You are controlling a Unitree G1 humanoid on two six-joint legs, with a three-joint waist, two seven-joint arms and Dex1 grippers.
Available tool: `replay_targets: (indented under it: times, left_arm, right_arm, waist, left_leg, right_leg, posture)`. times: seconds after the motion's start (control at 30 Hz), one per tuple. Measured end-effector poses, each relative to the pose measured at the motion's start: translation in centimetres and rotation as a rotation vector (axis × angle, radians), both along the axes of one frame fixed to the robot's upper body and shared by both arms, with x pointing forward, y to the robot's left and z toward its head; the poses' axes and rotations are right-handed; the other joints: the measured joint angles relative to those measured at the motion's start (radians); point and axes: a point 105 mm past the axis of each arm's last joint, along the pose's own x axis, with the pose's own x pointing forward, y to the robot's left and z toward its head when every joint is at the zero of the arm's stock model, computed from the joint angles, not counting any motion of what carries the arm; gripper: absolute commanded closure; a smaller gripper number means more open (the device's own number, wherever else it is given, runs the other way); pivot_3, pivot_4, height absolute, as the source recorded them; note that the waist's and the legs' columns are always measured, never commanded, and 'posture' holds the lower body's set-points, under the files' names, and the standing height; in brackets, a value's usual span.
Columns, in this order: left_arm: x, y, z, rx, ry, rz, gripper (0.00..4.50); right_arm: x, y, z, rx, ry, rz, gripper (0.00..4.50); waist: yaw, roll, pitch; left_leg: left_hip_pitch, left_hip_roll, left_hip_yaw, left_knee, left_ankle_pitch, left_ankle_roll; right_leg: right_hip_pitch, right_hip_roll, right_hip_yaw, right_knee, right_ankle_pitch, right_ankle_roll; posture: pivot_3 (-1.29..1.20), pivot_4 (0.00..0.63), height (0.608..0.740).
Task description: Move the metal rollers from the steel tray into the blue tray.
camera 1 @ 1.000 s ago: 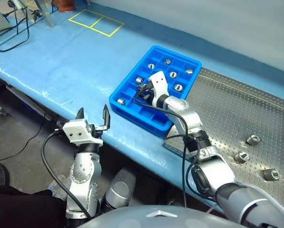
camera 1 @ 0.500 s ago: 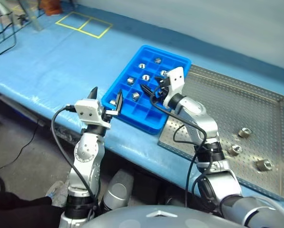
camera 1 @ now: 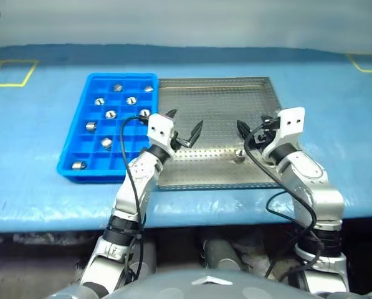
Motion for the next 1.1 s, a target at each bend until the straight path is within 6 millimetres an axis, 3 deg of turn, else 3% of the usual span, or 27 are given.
replay_targets:
  times: [0.1,0.27,0.47,0.67,0.77,0.93,1.1]
  left_arm:
    - [0.2,-0.2,-0.4,0.006,0.016,-0.011,0.00]
    - [0.1,0.0,-1.0,0.000,0.034,-0.002,0.00]
    - [0.1,1.5,-2.1,-0.005,0.071,0.056,0.00]
    - [-0.1,2.1,-2.5,-0.011,0.085,0.086,0.00]
    - [-0.2,2.1,-2.4,-0.014,0.079,0.088,0.00]
    - [-0.3,2.4,-2.0,-0.021,0.064,0.099,0.00]
    - [-0.7,3.2,-2.1,-0.030,0.067,0.134,0.00]
  right_arm:
    - [-0.8,0.1,-1.5,0.002,0.085,0.013,0.59]
    - [-1.2,2.4,-2.8,0.026,0.177,0.106,0.59]
    - [0.1,4.3,-3.4,0.057,0.219,0.138,0.59]
    - [1.6,3.9,-5.7,0.031,0.334,0.070,0.59]
    - [1.8,3.4,-6.7,-0.076,0.375,0.061,1.17]
    - [1.8,3.7,-6.8,-0.091,0.374,0.094,2.78]
    - [2.3,5.5,-5.3,-0.025,0.261,0.158,2.77]
  waist:
    - [-0.053,0.000,0.000]
    - [-0.097,0.000,0.000]
    - [-0.101,-0.001,0.001]
    - [-0.086,-0.001,0.001]
    - [-0.077,-0.001,0.001]
    - [-0.069,-0.001,0.001]
    - [-0.061,-0.002,0.001]
  left_leg:
    - [0.002,0.000,0.000,0.000,0.000,0.001]
    - [0.002,-0.002,0.003,0.002,0.003,0.005]
    - [0.002,-0.005,0.005,0.003,0.006,0.007]
    - [0.000,-0.007,0.004,0.002,0.006,0.008]
    - [0.000,-0.007,0.004,0.001,0.006,0.008]
    - [0.001,-0.007,0.004,0.001,0.006,0.008]
    - [0.001,-0.007,0.004,0.001,0.006,0.008]
  right_leg:
    - [0.000,0.002,0.003,0.002,0.000,0.001]
    - [0.001,0.002,0.010,0.003,0.001,0.003]
    - [0.001,0.000,0.013,0.003,0.002,0.004]
    - [0.001,-0.002,0.013,0.000,0.006,0.011]
    - [0.001,-0.003,0.013,-0.001,0.006,0.011]
    - [0.001,-0.002,0.013,0.000,0.006,0.011]
    - [0.001,-0.002,0.013,0.000,0.006,0.011]
  posture:
    - [-0.19,0.150,0.740]
    - [-0.14,0.150,0.740]
    - [-0.10,0.150,0.740]
    - [-0.09,0.150,0.740]
    - [-0.07,0.150,0.740]
    - [-0.05,0.150,0.740]
    - [0.04,0.150,0.740]
